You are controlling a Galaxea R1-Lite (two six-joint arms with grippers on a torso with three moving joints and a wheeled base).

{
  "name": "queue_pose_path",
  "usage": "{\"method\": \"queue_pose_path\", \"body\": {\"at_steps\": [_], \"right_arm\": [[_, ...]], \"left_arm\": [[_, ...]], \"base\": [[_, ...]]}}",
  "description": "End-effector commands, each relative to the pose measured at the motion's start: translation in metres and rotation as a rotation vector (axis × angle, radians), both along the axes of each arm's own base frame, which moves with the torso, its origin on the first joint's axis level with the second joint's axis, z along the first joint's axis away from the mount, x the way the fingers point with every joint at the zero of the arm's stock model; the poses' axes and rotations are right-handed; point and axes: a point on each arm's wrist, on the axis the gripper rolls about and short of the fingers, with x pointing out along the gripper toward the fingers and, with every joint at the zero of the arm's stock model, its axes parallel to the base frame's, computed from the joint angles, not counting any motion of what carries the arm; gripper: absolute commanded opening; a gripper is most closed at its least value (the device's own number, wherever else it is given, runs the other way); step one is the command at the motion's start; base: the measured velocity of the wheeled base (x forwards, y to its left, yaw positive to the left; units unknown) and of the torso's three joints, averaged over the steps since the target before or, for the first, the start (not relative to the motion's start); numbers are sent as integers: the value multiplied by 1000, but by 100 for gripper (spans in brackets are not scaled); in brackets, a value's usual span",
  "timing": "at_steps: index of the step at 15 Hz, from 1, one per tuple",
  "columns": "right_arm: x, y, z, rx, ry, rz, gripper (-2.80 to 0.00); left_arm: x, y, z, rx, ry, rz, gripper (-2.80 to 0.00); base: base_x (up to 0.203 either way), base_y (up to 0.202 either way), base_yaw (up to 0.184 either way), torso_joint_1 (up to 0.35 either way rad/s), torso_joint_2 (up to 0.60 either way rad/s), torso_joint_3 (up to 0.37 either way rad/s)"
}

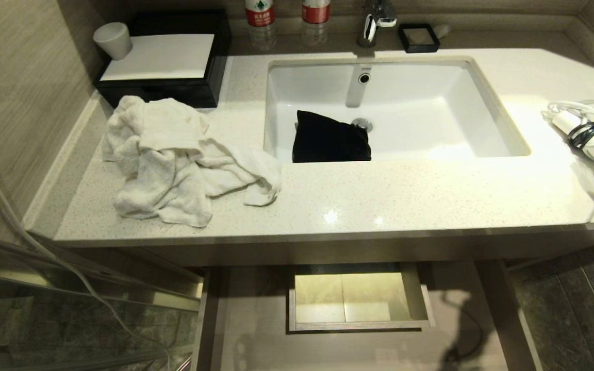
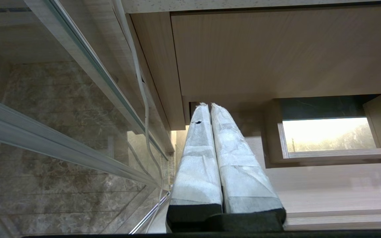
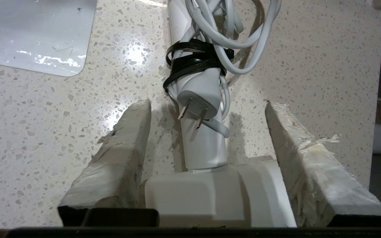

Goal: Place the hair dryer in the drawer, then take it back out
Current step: Close the drawer

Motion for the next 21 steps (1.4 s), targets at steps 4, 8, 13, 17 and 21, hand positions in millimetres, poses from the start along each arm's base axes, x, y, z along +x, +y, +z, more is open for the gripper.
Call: {"method": "queue_pose_path", "body": {"at_steps": [4,8,13,17,21], "right_arm": [[-34,27,8,-28,3,-87,-280],[-48,51,-5,-38,42,-129,-280],[-52,59,-18,-18,106,-121,-280],[-49,62,-28,-20,152,-151,-280],[-56,66,-34,-15,158,-149,-280]], "left_arm": [[0,0,0,0,0,0,-280],[0,0,0,0,-1,0,-280],[0,0,0,0,1,0,-280],[0,0,0,0,0,0,-280],[0,0,0,0,0,0,-280]], "base": [[0,0,0,0,0,0],[0,0,0,0,0,0],[0,0,0,0,0,0],[0,0,0,0,0,0],[0,0,0,-132,79,-78]]}}
